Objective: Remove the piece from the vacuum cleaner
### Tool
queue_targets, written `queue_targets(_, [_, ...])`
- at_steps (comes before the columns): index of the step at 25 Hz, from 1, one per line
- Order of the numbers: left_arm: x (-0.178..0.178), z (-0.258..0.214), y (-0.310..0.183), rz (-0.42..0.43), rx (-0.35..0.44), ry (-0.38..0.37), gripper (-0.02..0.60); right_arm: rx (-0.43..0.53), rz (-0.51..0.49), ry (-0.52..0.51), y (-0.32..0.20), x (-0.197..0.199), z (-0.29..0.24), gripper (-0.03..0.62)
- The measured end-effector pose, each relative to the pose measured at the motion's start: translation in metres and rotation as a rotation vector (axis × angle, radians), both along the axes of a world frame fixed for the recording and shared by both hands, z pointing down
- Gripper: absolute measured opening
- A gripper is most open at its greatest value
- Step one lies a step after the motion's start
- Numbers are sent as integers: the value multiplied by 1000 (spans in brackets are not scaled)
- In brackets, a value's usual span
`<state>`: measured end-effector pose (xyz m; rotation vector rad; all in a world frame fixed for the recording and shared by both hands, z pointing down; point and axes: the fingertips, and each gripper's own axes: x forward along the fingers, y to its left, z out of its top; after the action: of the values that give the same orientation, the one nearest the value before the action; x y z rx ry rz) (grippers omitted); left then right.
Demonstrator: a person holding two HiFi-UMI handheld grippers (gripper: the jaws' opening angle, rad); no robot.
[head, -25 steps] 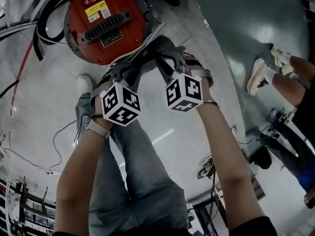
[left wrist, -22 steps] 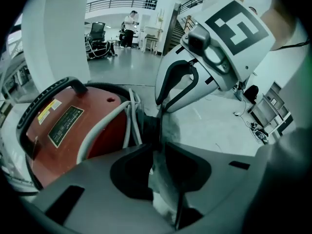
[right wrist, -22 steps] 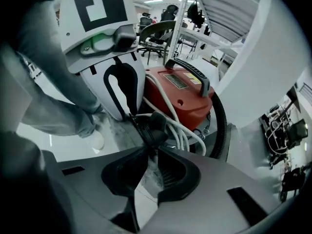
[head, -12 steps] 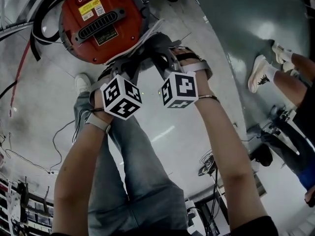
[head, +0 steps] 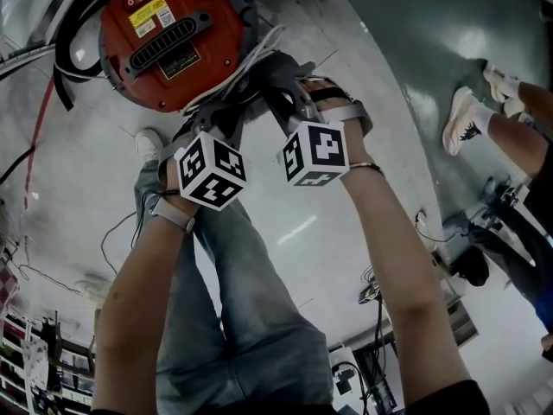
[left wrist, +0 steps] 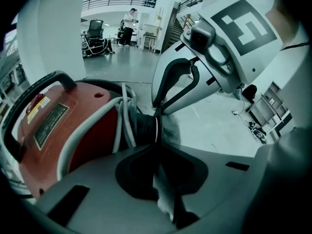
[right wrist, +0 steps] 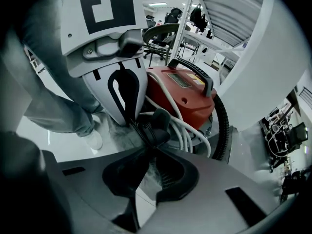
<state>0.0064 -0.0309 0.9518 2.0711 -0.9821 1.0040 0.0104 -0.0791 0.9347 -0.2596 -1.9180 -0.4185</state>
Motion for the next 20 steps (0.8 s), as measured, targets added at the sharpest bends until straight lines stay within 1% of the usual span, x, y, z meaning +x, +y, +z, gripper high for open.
queue_targets(3, [2, 1, 3, 37, 13, -25, 38, -8, 20, 0, 4, 6, 2, 67])
queue_targets(6, [3, 2, 5, 54, 34, -53, 39, 7, 39, -12, 7, 10, 2, 64])
queue_targets(12, [6, 1, 7, 46, 23, -52, 38, 18, 93, -24, 8, 13, 1, 66])
queue_targets(20, [10, 1, 10, 45, 18, -56, 40, 21, 142, -35, 11, 19, 0, 64])
